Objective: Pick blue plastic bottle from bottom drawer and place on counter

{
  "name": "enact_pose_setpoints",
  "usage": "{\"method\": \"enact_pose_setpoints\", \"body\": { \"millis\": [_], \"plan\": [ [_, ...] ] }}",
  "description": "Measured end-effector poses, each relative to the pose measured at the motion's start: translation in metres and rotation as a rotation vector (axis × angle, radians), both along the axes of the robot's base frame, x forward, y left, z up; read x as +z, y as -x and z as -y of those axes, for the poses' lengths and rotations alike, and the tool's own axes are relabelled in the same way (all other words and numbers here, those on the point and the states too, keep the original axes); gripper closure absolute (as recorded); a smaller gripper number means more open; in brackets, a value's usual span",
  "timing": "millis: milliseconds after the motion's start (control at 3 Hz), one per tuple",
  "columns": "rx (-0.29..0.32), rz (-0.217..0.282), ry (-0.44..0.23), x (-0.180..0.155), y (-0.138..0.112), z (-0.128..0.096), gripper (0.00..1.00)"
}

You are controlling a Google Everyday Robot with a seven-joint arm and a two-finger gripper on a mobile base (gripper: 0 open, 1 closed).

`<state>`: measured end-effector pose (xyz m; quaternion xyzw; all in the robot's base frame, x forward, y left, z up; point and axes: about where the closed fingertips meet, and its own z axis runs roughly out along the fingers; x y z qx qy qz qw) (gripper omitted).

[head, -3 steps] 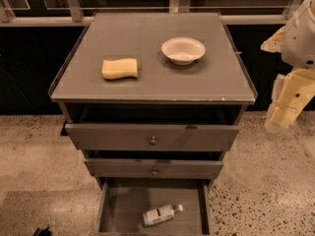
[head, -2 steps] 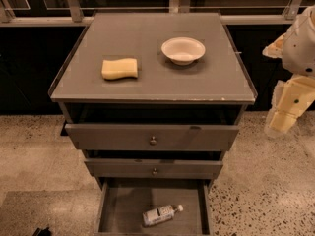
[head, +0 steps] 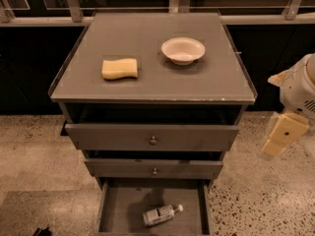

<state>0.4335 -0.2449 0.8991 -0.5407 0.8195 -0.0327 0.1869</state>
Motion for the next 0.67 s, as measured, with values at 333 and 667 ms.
{"method": "enact_pose_setpoints", "body": {
  "millis": [333, 667],
  "plan": [
    [0.000, 0.000, 0.000, 0.000, 0.000, 0.000, 0.00],
    [-0.036, -0.002, -0.072, -0.030, 0.014, -0.002, 0.00]
  ]
}}
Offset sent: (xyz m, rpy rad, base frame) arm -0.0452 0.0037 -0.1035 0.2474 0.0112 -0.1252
